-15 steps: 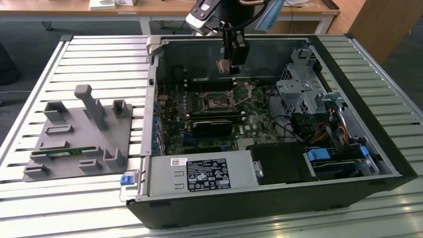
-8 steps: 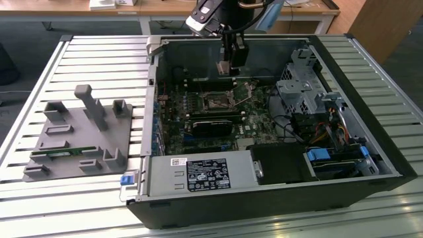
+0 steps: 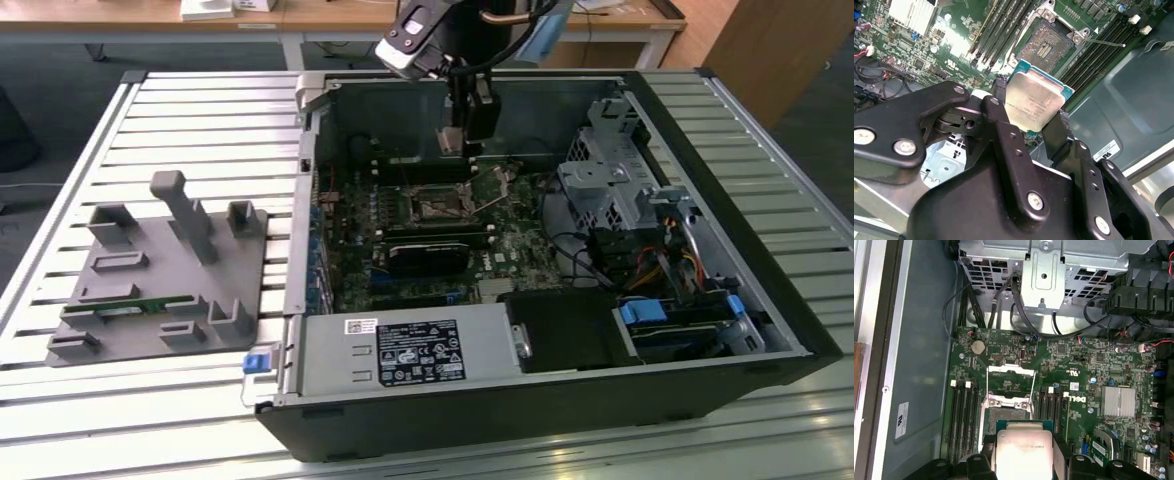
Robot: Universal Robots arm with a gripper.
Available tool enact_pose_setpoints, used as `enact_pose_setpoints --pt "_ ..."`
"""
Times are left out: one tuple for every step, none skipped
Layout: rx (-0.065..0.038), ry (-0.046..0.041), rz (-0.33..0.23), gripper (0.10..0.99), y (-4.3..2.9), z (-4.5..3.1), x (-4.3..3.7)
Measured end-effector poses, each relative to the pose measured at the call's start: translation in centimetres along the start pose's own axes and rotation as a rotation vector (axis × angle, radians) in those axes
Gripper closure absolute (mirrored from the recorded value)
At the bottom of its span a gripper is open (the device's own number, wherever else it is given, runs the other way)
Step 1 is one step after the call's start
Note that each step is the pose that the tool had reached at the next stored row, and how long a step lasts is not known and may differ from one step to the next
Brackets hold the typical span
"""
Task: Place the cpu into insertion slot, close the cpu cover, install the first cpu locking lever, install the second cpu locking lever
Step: 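Place the cpu into insertion slot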
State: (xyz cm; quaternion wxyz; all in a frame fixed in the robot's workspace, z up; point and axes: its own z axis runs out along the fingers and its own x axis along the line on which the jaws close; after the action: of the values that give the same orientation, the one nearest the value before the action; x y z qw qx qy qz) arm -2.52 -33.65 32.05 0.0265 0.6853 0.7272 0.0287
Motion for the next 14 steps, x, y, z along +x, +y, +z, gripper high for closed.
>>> enact_pose_setpoints --pt "0.0 0.0 0.0 0.549 -0.01 0.07 0.0" --pt "0.0 0.0 0.0 0.549 -0.01 0.13 0.0" --pt "0.0 -0.0001 0.0 0.549 -0.02 0.2 0.0" --pt "0.0 -0.0001 0.0 0.549 -0.02 0.28 0.0" --pt "0.0 0.0 0.0 0.549 -0.03 0.36 0.0" --pt "0.0 0.0001 0.0 0.549 -0.03 0.43 0.0" --pt "0.0 0.0 0.0 0.549 -0.04 0.51 0.0" --pt "0.0 0.0 0.0 0.549 -0.05 0.6 0.0" --pt "0.0 0.0 0.0 0.549 -0.06 0.71 0.0" --pt "0.0 -0.0001 0.0 0.549 -0.07 0.85 0.0" --pt "0.0 -0.0006 0.0 0.549 -0.08 1.03 0.0" --pt "0.0 -0.0014 0.0 0.549 -0.1 1.21 0.0" --pt "0.0 -0.002 0.0 0.549 -0.11 1.39 0.0" --pt "0.0 -0.0027 0.0 0.549 -0.12 1.56 0.0"
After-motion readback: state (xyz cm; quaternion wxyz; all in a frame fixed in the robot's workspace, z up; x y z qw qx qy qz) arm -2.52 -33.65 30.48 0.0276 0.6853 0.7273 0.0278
